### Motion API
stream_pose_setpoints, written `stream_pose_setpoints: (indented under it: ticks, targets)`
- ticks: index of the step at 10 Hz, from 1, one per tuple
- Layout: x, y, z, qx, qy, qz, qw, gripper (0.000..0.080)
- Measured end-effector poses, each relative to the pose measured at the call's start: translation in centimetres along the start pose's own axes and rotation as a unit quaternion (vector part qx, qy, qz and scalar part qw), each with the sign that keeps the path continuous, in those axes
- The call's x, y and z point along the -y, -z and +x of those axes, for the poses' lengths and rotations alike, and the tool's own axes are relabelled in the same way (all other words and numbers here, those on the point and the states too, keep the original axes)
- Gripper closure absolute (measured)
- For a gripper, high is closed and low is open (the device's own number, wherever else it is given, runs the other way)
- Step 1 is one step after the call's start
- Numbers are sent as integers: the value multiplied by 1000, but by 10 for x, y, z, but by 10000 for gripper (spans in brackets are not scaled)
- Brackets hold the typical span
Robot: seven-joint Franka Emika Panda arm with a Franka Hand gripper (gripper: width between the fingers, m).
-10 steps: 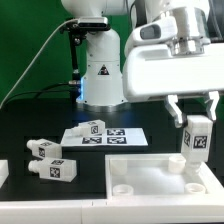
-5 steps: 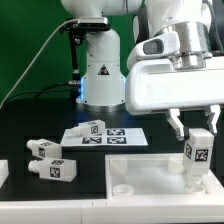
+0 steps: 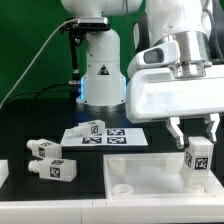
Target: Assemble one leg
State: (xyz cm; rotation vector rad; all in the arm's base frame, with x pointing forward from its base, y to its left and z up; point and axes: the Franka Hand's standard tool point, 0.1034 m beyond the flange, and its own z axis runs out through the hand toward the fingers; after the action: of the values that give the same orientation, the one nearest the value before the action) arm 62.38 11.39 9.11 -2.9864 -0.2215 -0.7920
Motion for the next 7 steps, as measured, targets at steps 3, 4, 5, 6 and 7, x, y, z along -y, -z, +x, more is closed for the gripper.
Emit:
stream_pose_setpoints:
  ticks: [3, 4, 5, 6, 7]
  targets:
    - [-2, -4, -3, -11, 2, -3, 1000, 512]
    - [-2, -5, -2, -21, 2, -5, 1000, 512]
    - [-2, -5, -2, -21, 2, -5, 1000, 512]
    - [-2, -5, -2, -21, 2, -5, 1000, 512]
    - [-2, -5, -2, -20, 2, -5, 1000, 443]
